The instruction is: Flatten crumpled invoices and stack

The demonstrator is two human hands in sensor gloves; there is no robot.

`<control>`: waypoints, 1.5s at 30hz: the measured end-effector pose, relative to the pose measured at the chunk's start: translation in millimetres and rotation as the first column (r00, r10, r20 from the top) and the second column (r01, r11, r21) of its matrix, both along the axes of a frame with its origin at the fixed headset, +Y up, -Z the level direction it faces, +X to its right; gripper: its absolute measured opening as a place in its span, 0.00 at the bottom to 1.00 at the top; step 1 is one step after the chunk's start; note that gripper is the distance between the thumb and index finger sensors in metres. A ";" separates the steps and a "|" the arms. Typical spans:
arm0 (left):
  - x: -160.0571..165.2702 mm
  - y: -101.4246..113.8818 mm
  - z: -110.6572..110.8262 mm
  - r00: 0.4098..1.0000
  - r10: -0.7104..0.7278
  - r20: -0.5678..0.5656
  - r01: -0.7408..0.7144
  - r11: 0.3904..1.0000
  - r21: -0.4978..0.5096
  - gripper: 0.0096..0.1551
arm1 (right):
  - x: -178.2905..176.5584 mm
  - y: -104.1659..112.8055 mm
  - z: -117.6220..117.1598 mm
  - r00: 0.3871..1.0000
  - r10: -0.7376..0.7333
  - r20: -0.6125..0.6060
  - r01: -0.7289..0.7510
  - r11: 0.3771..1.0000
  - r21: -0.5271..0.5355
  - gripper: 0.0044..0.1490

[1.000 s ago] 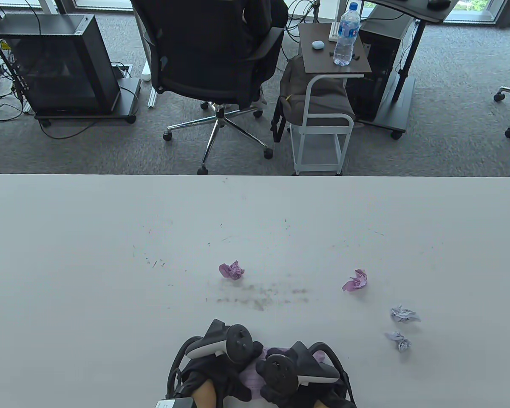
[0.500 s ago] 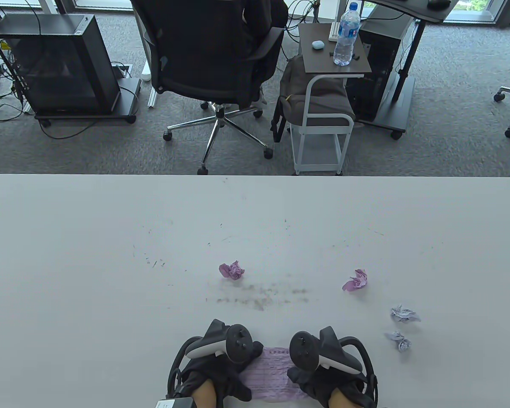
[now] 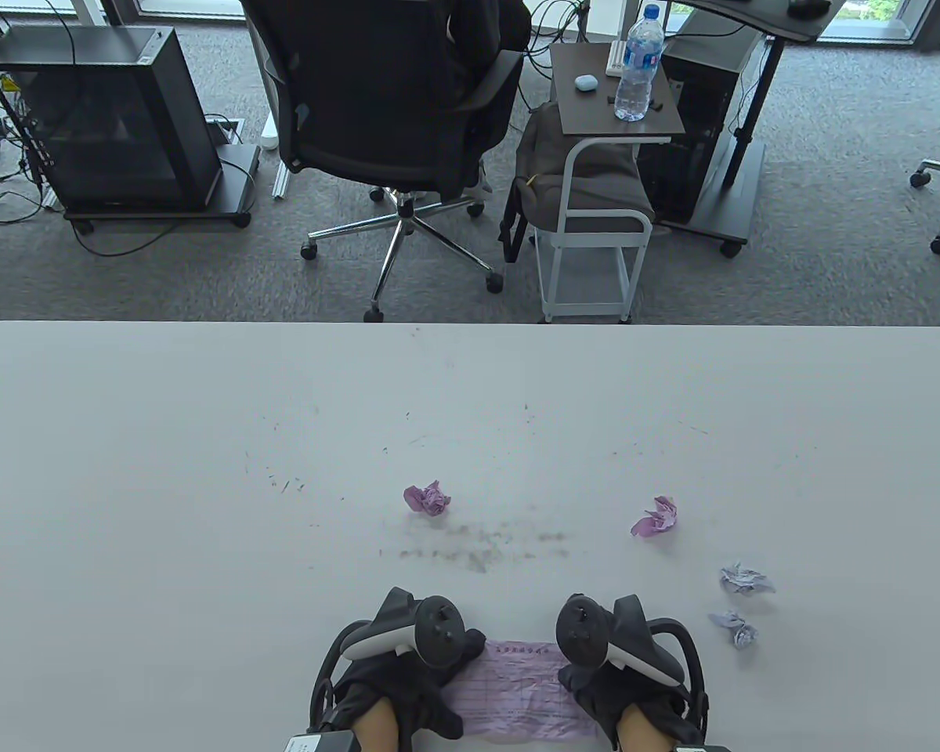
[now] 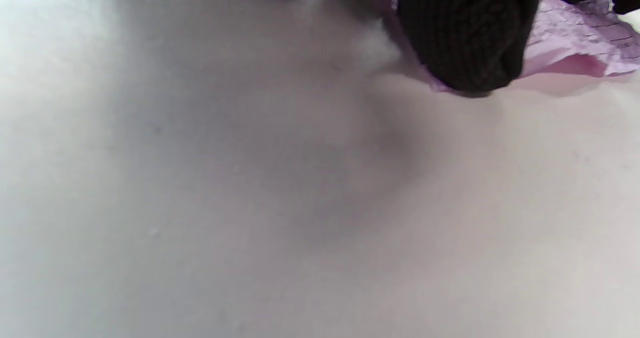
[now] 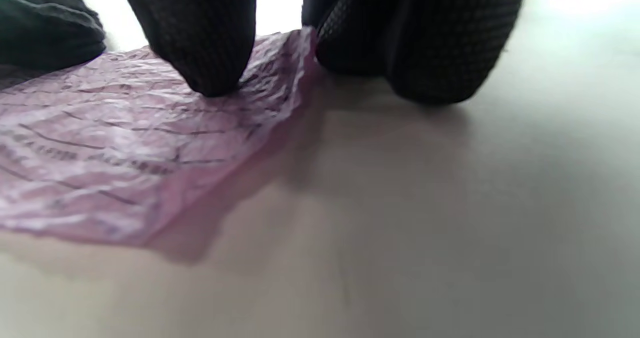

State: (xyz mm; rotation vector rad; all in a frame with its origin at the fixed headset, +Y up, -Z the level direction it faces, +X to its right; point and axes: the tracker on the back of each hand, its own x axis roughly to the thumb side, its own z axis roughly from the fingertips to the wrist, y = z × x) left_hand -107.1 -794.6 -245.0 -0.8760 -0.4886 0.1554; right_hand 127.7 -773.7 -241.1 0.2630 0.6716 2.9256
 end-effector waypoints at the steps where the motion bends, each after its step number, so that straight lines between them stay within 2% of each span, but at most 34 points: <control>1: 0.0 0.0 0.2 1.000 0.000 0.000 0.000 1.000 0.001 0.58 | 1.1 0.1 0.4 1.000 0.000 0.020 0.001 1.000 -0.012 0.52; 5: -0.2 -0.1 0.4 1.000 0.002 -0.001 -0.002 1.000 0.002 0.58 | 2.7 0.9 1.7 1.000 -0.021 0.017 0.020 0.999 0.048 0.44; 8: -0.5 -0.2 0.4 1.000 0.004 -0.003 -0.004 1.000 0.003 0.58 | 1.0 6.3 1.7 0.999 -0.031 0.011 0.029 0.993 0.116 0.29; 10: -0.7 -0.2 0.4 1.000 0.006 -0.003 -0.006 1.000 0.002 0.58 | 3.1 14.0 0.9 0.997 -0.077 0.016 0.074 0.989 0.130 0.24; 15: 0.2 -0.7 0.4 1.000 0.008 -0.003 -0.008 1.000 0.000 0.58 | 18.2 32.5 1.7 0.948 -0.316 0.043 0.305 0.938 0.166 0.23; 20: 2.9 -1.6 1.4 1.000 -0.005 0.004 0.005 1.000 0.005 0.59 | 21.3 35.5 3.3 0.878 -0.472 0.077 0.463 0.879 0.114 0.25; 23: 2.8 -1.4 1.7 1.000 -0.007 0.004 0.007 1.000 0.014 0.60 | 20.2 36.9 2.8 0.853 -0.513 0.092 0.500 0.856 0.135 0.27; 26: 2.7 -1.4 1.8 1.000 -0.004 0.002 0.004 1.000 0.019 0.59 | 19.4 39.2 2.7 0.857 -0.510 0.074 0.497 0.855 0.146 0.31; 31: 2.8 -1.4 2.2 1.000 0.000 -0.011 0.000 0.999 0.033 0.60 | 21.1 49.0 5.3 0.855 -0.519 0.007 0.503 0.833 0.230 0.26; 37: 1.0 -0.8 1.4 0.999 0.011 -0.031 -0.009 0.999 0.048 0.62 | 22.5 77.6 17.9 0.798 -0.594 -0.103 0.584 0.719 0.375 0.27; 39: -3.8 1.0 -0.4 0.993 0.091 -0.079 -0.087 0.995 0.058 0.64 | 23.0 86.8 22.6 0.785 -0.602 -0.142 0.602 0.692 0.398 0.28; 41: -11.4 5.3 -2.5 0.955 0.249 -0.159 -0.239 0.968 0.077 0.66 | 22.6 93.3 26.5 0.740 -0.646 -0.187 0.659 0.642 0.392 0.29; 42: -17.3 8.0 -3.8 0.912 0.357 -0.204 -0.341 0.934 0.110 0.66 | 22.4 96.3 28.1 0.690 -0.692 -0.214 0.711 0.590 0.383 0.29; 43: -23.0 10.5 -4.9 0.855 0.458 -0.244 -0.437 0.889 0.140 0.67 | 22.7 98.4 29.1 0.641 -0.733 -0.229 0.752 0.538 0.381 0.29; 45: -33.3 14.8 -6.1 0.682 0.652 -0.331 -0.637 0.752 0.168 0.69 | 25.4 101.0 30.4 0.525 -0.817 -0.237 0.822 0.416 0.389 0.30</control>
